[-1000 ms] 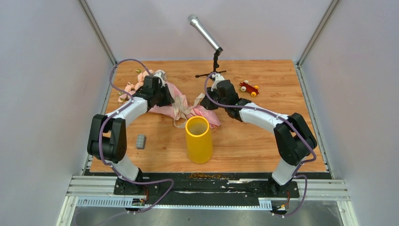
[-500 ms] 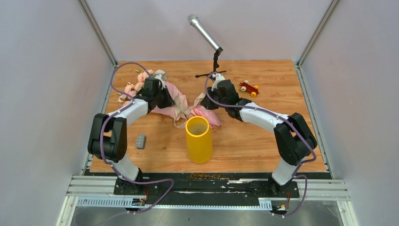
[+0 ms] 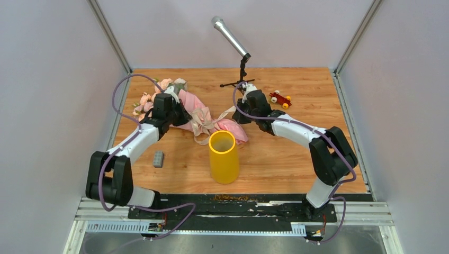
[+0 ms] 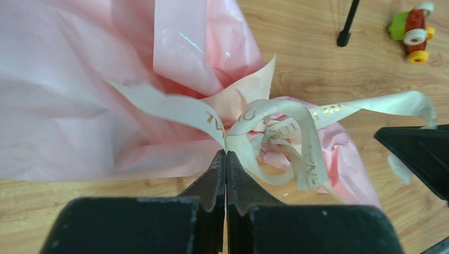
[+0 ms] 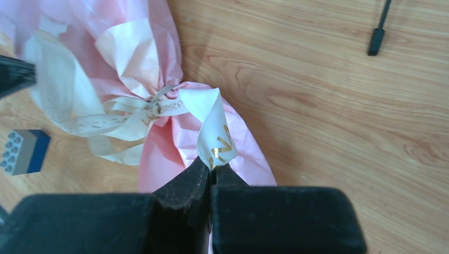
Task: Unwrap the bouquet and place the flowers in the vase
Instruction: Untie the ribbon from the wrapping paper.
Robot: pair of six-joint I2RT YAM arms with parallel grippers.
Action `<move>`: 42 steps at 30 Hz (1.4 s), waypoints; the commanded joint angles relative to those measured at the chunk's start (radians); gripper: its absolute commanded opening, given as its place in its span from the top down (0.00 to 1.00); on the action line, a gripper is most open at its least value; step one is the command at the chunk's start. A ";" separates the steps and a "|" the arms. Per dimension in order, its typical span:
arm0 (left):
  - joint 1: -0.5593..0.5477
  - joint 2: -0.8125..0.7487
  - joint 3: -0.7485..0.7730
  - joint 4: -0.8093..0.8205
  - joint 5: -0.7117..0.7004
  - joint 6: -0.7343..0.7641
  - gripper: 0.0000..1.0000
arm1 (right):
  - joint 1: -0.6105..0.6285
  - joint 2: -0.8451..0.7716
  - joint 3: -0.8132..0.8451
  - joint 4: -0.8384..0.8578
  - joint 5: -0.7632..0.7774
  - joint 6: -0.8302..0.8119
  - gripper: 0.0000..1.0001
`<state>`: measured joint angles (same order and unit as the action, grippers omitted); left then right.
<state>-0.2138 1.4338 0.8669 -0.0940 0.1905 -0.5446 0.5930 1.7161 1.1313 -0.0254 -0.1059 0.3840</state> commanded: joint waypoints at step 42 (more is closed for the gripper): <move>0.081 -0.524 -0.329 -0.213 -0.263 -0.005 1.00 | -0.004 -0.096 -0.003 -0.235 0.412 -0.058 1.00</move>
<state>-0.1665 0.9428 0.5602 -0.2897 -0.0414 -0.5480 0.5922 1.6680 1.1309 -0.2546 0.2535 0.3294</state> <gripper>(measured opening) 0.006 0.010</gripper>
